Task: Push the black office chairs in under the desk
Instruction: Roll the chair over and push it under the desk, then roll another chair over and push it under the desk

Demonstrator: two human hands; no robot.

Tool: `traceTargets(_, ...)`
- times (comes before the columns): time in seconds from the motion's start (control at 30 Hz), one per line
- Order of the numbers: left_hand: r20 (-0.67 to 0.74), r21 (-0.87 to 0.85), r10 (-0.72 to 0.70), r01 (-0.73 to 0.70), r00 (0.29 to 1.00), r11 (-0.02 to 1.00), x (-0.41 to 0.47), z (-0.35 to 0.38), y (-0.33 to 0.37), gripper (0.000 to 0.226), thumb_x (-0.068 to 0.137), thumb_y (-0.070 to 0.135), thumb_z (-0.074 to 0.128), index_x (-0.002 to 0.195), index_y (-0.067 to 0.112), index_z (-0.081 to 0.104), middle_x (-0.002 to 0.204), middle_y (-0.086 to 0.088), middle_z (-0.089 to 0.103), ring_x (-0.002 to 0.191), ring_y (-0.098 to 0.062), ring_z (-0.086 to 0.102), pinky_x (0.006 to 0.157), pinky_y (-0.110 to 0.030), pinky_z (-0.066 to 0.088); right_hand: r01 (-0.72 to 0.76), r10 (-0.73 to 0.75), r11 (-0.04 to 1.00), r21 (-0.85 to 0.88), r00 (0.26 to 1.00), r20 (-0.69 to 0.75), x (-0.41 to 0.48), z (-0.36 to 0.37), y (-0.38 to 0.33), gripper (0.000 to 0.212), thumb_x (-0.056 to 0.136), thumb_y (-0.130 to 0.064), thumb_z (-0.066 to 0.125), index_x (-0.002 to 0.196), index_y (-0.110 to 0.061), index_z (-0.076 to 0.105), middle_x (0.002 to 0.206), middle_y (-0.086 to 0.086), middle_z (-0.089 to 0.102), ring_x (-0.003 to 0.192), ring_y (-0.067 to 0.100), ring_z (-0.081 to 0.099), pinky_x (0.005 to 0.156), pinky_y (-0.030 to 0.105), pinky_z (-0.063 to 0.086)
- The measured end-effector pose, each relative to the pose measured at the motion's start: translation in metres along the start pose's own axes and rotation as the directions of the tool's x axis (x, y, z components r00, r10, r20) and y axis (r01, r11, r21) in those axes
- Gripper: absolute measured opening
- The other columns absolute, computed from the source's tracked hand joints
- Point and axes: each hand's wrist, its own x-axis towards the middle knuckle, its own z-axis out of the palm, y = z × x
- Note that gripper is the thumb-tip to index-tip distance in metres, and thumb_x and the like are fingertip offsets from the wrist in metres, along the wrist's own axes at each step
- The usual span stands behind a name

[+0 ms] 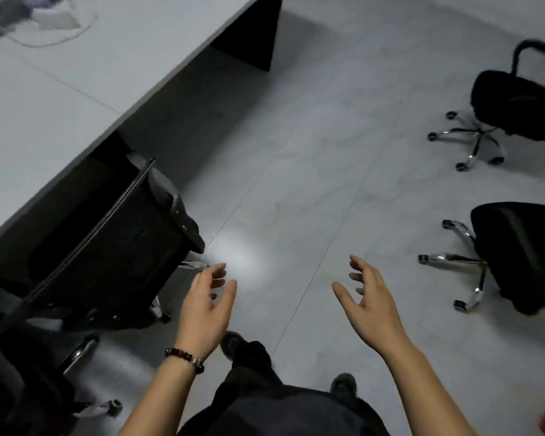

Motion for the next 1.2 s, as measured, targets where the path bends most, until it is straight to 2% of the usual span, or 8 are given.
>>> traceTargets(0.17,0.143,0.032,0.149,-0.155,0.978,0.987,-0.038,0.106,0.061,0.03,0.091,0.028,0.06,0.119,0.031,0.051,0.115,0.01,0.057,0.105,-0.004,0.056,0.083,-0.026,0.046,-0.072,0.086,0.994,0.082,0.981,-0.172,-0.057,-0.084,0.091,0.061,0.093,-0.044,0.056,0.147,-0.031,0.031,0.14,-0.015,0.039,0.125,-0.002,0.042,0.097,0.022,0.037)
traceTargets(0.37,0.309,0.027,0.24,-0.261,0.92,0.965,-0.142,0.292,0.119,0.039,0.09,0.027,0.061,0.125,0.03,0.045,0.115,0.012,0.057,0.108,-0.006,0.057,0.087,-0.031,0.049,-0.211,0.252,0.964,0.162,0.921,-0.296,-0.151,-0.198,0.249,0.065,0.093,-0.044,0.057,0.148,-0.035,0.025,0.143,-0.015,0.036,0.124,-0.004,0.038,0.101,0.023,0.034)
traceTargets(0.53,0.525,0.022,0.359,-0.433,0.772,0.901,-0.219,0.416,0.189,0.049,0.089,0.032,0.061,0.134,0.025,0.043,0.121,0.013,0.055,0.11,0.002,0.053,0.091,-0.028,0.048,-0.284,0.373,0.924,0.254,0.811,-0.451,-0.213,-0.301,0.337,0.066,0.092,-0.043,0.059,0.149,-0.032,0.027,0.143,-0.009,0.038,0.127,0.003,0.042,0.104,0.03,0.039)
traceTargets(0.7,0.604,-0.008,0.446,-0.554,0.661,0.832,-0.25,0.512,0.256,0.048,0.09,0.032,0.06,0.134,0.024,0.043,0.121,0.014,0.055,0.111,0.002,0.053,0.09,-0.023,0.047,-0.253,0.428,0.896,0.365,0.712,-0.557,-0.233,-0.374,0.393,0.062,0.091,-0.042,0.06,0.146,-0.031,0.032,0.139,-0.014,0.039,0.123,0.002,0.044,0.102,0.03,0.042)
traceTargets(0.8,0.65,0.0,0.448,-0.589,0.614,0.808,-0.252,0.577,0.275,0.049,0.09,0.033,0.06,0.134,0.025,0.041,0.12,0.015,0.055,0.111,0.001,0.053,0.089,-0.02,0.045,-0.246,0.448,0.886,0.393,0.676,-0.585,-0.222,-0.404,0.44,0.062,0.091,-0.041,0.06,0.145,-0.03,0.033,0.135,-0.017,0.039,0.122,-0.001,0.045,0.099,0.027,0.041)
traceTargets(1.0,0.693,0.072,0.384,-0.589,0.609,0.805,-0.241,0.722,0.3,0.054,0.089,0.035,0.059,0.137,0.026,0.035,0.121,0.014,0.054,0.112,-0.005,0.054,0.081,-0.012,0.041,-0.321,0.508,0.855,0.407,0.671,-0.54,-0.174,-0.48,0.547,0.062,0.09,-0.037,0.063,0.145,-0.027,0.035,0.138,-0.009,0.043,0.122,0.004,0.048,0.1,0.035,0.046)
traceTargets(1.13,0.671,0.121,0.412,-0.639,0.617,0.76,-0.229,0.819,0.358,0.054,0.09,0.034,0.058,0.138,0.02,0.037,0.128,0.005,0.053,0.114,-0.005,0.051,0.092,-0.024,0.045,-0.367,0.491,0.869,0.332,0.72,-0.49,-0.132,-0.574,0.601,0.062,0.091,-0.035,0.064,0.145,-0.024,0.036,0.139,-0.004,0.044,0.123,0.007,0.049,0.098,0.036,0.047)
traceTargets(1.2,0.644,0.116,0.431,-0.638,0.632,0.761,-0.225,0.86,0.397,0.053,0.09,0.032,0.059,0.137,0.02,0.038,0.129,0.004,0.053,0.112,-0.005,0.051,0.092,-0.023,0.045,-0.347,0.456,0.889,0.299,0.74,-0.495,-0.107,-0.626,0.618,0.061,0.091,-0.035,0.063,0.145,-0.023,0.036,0.139,-0.003,0.044,0.124,0.008,0.048,0.099,0.038,0.047)
